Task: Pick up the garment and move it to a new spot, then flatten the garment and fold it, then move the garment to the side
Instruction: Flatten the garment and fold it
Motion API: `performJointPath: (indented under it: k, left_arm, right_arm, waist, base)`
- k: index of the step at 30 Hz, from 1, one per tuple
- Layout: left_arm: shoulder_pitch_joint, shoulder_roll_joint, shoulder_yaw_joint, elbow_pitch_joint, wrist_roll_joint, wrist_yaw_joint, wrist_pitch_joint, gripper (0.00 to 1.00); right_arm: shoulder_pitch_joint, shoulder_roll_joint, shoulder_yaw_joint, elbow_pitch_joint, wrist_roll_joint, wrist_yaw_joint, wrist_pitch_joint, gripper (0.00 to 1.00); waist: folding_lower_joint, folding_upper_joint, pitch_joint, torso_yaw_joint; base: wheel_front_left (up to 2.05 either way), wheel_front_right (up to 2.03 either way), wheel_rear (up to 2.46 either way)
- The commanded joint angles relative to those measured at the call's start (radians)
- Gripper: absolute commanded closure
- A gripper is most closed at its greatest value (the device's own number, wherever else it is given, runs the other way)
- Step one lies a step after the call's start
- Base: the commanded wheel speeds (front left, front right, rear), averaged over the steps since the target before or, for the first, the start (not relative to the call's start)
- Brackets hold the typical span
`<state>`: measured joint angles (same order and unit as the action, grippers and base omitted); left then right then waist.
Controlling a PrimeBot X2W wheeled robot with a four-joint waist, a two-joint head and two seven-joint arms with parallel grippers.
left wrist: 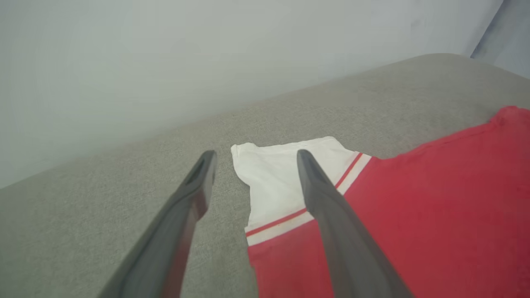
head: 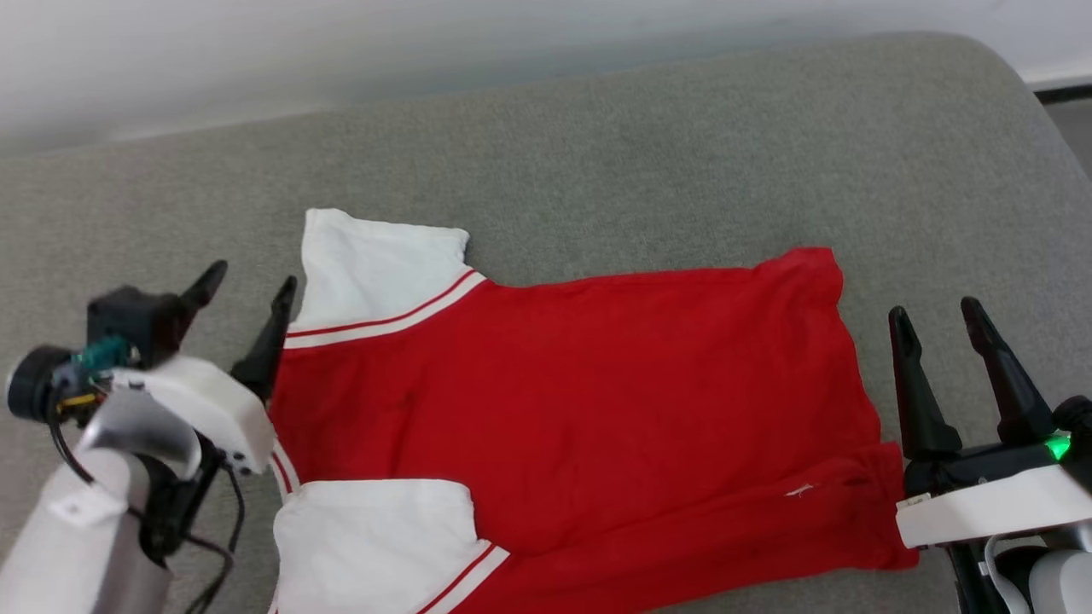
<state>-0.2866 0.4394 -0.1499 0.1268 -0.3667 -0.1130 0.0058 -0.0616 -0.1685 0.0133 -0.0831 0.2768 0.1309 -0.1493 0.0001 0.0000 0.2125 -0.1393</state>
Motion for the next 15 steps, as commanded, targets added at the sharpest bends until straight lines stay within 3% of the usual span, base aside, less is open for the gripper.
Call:
performJointPath:
  k: [1,10,15]
  left_arm:
    - [-0.038,0.017,-0.009,0.012,-0.02,-0.005,0.037,0.0]
    - [-0.354,0.25,-0.13,0.123,-0.211,-0.016,0.499,0.0]
    - [-0.483,0.334,-0.147,0.169,-0.313,-0.017,0.705,0.0]
  right_arm:
    - [-0.02,0.009,-0.001,-0.004,0.001,0.0,-0.008,0.0]
    - [-0.071,0.039,0.038,0.021,0.002,0.0,-0.046,0.0]
    - [-0.104,0.056,0.067,0.051,0.007,0.0,-0.067,0.0]
  waist:
    - [-0.0001,0.0,0.071,-0.048]
    - [-0.0001,0.0,0.212,-0.133]
    - [-0.0001,0.0,0.268,-0.185]
  base:
    - [0.0,0.0,0.0]
    - [0.0,0.0,0.0]
    - [0.0,0.0,0.0]
